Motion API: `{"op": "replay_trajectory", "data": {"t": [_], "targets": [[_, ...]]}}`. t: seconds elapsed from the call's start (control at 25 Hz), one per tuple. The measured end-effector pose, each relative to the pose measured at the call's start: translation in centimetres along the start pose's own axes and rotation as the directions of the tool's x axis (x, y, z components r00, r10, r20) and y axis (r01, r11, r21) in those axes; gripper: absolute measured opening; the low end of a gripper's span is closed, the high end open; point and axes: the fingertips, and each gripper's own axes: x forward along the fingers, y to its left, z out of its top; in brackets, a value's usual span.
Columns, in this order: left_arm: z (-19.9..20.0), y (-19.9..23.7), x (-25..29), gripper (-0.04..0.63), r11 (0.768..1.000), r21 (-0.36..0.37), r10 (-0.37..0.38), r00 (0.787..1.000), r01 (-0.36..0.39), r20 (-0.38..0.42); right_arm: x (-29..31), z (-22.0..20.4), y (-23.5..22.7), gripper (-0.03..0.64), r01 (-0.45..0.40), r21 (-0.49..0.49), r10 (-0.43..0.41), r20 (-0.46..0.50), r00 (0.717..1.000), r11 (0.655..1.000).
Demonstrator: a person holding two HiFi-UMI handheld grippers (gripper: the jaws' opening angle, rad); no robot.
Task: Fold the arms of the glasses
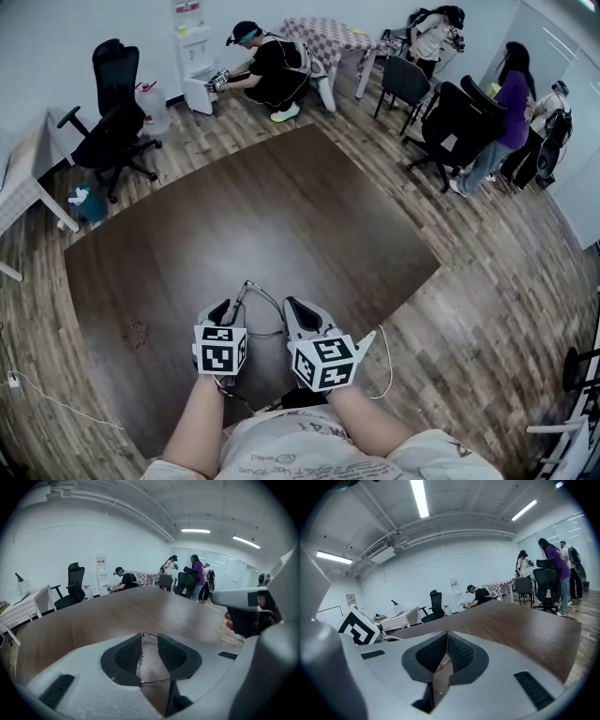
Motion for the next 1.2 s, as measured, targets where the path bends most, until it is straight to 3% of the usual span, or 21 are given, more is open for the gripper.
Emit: {"op": "replay_trajectory", "data": {"t": [0.2, 0.48, 0.92, 0.96, 1.2], "targets": [[-2.0, 0.7, 3.3, 0.104, 0.998, 0.067, 0.003, 0.992, 0.005, -0.128, 1.9, 0.1, -1.3, 0.015, -0.003, 0.018, 0.004, -0.032, 0.999, 1.000], [-4.7, 2.1, 6.7, 0.104, 0.996, 0.084, 0.028, 0.963, -0.005, -0.267, 3.8, 0.0, -2.9, 0.015, 0.001, 0.043, 0.001, -0.053, 0.999, 0.999], [-7.7, 2.7, 9.0, 0.103, 0.999, 0.025, 0.035, 0.926, -0.027, -0.376, 4.2, -0.6, -4.6, 0.015, 0.006, 0.049, -0.002, -0.079, 0.997, 0.999], [-8.1, 2.6, 9.0, 0.076, 0.999, 0.018, 0.033, 0.923, -0.029, -0.382, 4.1, -0.7, -4.6, 0.015, 0.004, 0.046, 0.000, -0.081, 0.997, 0.999], [-8.2, 2.0, 8.5, 0.051, 1.000, -0.005, 0.027, 0.927, -0.031, -0.375, 3.4, -1.0, -4.8, 0.015, -0.006, 0.040, 0.009, -0.084, 0.996, 0.999]]}}
